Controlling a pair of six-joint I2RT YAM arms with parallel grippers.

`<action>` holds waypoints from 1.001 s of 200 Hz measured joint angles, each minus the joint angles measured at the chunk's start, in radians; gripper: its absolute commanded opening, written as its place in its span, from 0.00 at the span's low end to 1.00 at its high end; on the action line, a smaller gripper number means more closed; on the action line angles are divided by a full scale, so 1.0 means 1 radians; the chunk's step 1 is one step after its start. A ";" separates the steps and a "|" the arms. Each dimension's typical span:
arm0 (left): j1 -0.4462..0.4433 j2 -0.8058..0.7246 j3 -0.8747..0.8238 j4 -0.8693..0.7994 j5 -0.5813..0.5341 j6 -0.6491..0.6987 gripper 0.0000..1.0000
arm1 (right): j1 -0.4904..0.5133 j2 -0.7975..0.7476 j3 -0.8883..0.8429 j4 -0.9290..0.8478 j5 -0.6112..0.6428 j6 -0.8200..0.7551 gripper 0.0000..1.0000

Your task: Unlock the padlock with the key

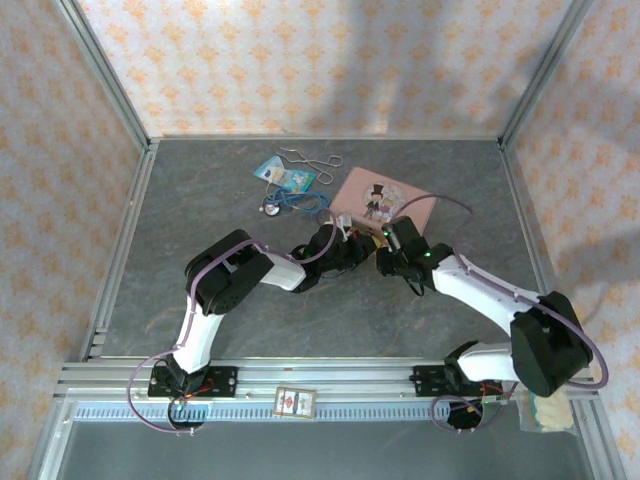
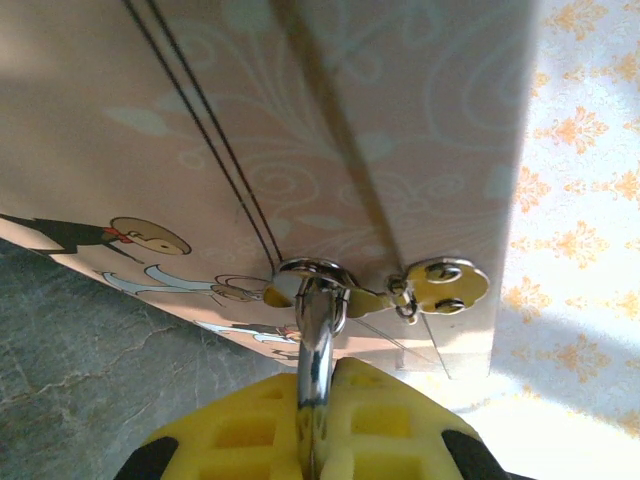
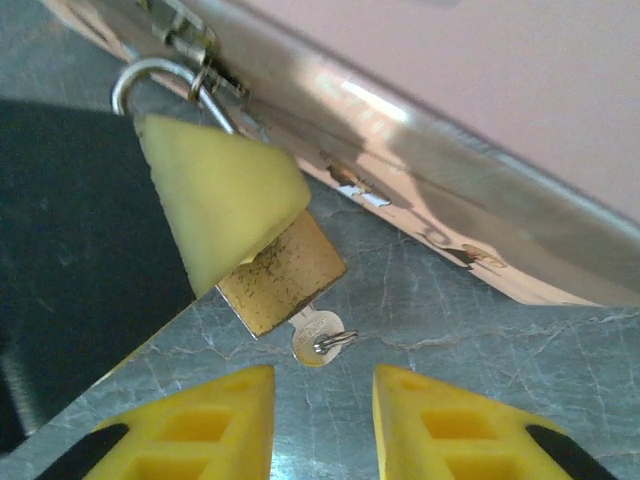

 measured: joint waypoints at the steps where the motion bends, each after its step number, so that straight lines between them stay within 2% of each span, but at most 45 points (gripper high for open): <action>1: 0.000 0.000 0.000 0.000 0.000 0.000 0.00 | 0.001 0.002 0.000 0.000 0.000 -0.001 0.29; 97: 0.008 -0.045 -0.003 -0.003 0.024 -0.001 0.00 | 0.019 0.086 0.044 0.010 0.071 -0.063 0.24; 182: 0.011 -0.050 -0.014 0.019 0.030 -0.004 0.00 | 0.030 0.091 0.044 0.037 0.109 -0.082 0.22; 200: 0.011 -0.050 -0.014 0.020 0.030 -0.004 0.00 | 0.030 0.089 0.044 0.039 0.112 -0.086 0.19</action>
